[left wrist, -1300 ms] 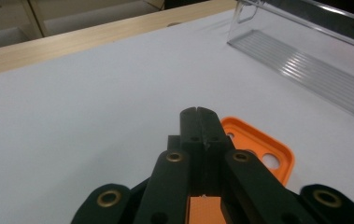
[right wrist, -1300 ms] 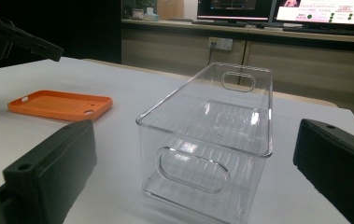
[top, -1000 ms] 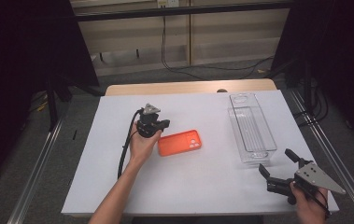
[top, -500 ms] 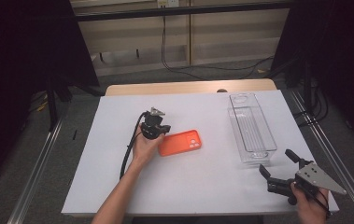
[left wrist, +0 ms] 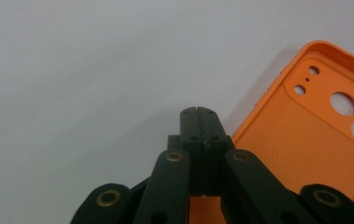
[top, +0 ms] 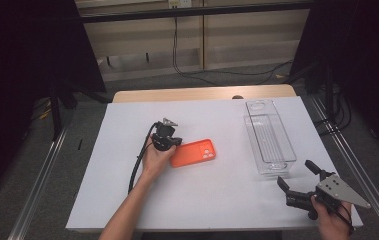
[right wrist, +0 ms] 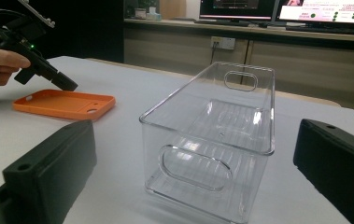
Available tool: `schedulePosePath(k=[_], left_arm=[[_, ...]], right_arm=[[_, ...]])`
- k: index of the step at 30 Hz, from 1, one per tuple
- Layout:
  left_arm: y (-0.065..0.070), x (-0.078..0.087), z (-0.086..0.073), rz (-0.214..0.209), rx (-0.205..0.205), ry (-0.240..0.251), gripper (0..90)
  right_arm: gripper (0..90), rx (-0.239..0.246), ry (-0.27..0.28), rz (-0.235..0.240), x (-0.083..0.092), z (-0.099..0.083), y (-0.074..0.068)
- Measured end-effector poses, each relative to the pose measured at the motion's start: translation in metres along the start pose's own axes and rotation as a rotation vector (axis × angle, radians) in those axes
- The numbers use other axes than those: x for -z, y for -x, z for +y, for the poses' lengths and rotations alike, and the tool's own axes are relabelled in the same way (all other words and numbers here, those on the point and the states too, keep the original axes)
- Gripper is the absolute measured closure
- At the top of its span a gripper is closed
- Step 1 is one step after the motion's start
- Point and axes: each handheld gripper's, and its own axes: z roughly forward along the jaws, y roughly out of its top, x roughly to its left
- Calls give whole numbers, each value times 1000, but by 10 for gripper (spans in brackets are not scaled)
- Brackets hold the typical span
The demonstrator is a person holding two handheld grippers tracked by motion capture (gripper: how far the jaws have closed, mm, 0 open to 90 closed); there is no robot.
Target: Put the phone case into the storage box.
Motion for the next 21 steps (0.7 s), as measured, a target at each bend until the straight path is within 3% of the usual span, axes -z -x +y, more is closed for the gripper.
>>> schedulePosePath(k=[14,21], left_arm=[[-1,1,-4,-18,15,-7,900],[-1,2,-5,-21,-3,-10,900]], right_arm=[[0,1,-4,0,0,0,0],[0,3,-2,0,0,0,0]])
